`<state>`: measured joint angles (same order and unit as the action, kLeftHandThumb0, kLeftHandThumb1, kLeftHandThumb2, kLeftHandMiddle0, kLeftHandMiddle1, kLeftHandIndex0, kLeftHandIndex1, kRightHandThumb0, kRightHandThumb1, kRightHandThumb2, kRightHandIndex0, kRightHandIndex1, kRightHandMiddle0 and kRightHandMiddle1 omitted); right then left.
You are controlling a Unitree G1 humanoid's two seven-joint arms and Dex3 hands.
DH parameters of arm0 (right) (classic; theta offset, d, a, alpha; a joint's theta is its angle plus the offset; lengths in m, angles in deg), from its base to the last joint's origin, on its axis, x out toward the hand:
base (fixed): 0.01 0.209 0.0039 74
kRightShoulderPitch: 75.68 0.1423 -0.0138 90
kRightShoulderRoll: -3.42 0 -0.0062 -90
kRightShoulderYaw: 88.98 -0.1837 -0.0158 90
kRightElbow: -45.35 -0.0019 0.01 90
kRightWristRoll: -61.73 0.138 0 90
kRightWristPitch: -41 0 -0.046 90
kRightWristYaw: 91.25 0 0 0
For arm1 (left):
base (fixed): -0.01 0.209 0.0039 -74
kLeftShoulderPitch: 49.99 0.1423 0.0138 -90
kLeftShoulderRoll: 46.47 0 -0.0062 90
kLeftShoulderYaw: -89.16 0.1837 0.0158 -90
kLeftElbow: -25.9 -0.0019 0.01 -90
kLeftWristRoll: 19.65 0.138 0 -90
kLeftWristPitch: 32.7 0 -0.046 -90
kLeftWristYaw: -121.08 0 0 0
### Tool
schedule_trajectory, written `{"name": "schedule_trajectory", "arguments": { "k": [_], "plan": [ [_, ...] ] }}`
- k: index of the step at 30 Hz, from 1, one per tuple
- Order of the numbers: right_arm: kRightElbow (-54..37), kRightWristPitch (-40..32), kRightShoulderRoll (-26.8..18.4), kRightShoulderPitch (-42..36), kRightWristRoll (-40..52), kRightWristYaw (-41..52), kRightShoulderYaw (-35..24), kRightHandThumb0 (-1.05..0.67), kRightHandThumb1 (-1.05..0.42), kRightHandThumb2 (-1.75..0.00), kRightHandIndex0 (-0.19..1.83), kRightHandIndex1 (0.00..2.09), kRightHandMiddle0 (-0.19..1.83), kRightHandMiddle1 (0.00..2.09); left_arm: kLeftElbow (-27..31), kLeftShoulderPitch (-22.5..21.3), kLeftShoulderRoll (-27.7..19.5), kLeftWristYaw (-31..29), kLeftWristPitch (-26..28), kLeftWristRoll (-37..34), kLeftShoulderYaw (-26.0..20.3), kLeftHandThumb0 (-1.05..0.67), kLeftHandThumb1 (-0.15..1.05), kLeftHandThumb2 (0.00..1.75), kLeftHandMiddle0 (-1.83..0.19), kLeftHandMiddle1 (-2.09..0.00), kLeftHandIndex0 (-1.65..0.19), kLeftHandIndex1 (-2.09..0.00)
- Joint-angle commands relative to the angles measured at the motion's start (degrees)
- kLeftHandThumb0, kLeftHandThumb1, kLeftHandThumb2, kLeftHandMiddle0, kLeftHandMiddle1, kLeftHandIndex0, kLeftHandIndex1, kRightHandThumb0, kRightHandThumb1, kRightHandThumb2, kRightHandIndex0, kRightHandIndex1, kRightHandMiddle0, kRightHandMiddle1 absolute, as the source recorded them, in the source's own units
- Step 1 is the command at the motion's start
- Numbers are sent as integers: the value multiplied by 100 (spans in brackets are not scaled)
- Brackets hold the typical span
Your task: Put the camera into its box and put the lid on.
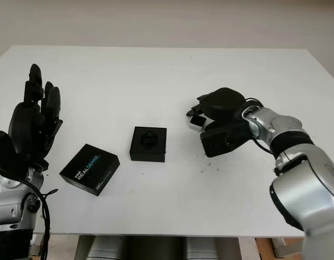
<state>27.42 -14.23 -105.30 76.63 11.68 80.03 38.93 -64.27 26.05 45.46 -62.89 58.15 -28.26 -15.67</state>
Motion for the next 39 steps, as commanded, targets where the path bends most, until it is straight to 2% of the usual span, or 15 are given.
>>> {"name": "schedule_trajectory", "arguments": {
  "k": [1,4,8,23,30,34,36,39],
  "plan": [
    [34,53,-26,-11,14,37,-7,-28,-102,-5,40,7,28,132,119,0,-10,5,2,-6,-11,-75,105,45,16,-5,18,-5],
    [30,60,-43,3,0,66,2,-29,-101,-5,41,7,25,142,114,0,-12,5,-9,8,-4,-75,105,46,16,-5,18,-5],
    [21,37,-71,7,-9,72,-1,-31,-100,-5,43,7,26,144,94,-1,-32,-10,-9,22,2,-76,105,46,16,-5,18,-5],
    [-19,-21,-181,3,119,546,-113,-33,-97,-5,43,6,31,138,54,-65,-41,19,58,112,55,-77,105,47,15,-5,18,-5],
    [-28,-77,-135,-93,371,812,-327,-37,-96,-5,46,7,36,128,56,-67,-22,28,64,101,63,-77,105,47,15,-6,17,-6],
    [-13,-232,-49,-155,825,1322,-651,-38,-98,-6,44,6,36,127,102,-31,-22,35,71,97,62,-77,105,47,15,-5,17,-5],
    [-11,-336,7,-211,1142,1598,-889,-38,-98,-6,44,6,33,135,136,-7,-19,41,103,94,60,-77,105,46,15,-5,17,-5],
    [-50,-470,59,-288,1486,1880,-1146,-38,-98,-5,46,6,27,160,159,25,-11,46,115,100,62,-77,105,47,15,-5,17,-6]
  ]
}}
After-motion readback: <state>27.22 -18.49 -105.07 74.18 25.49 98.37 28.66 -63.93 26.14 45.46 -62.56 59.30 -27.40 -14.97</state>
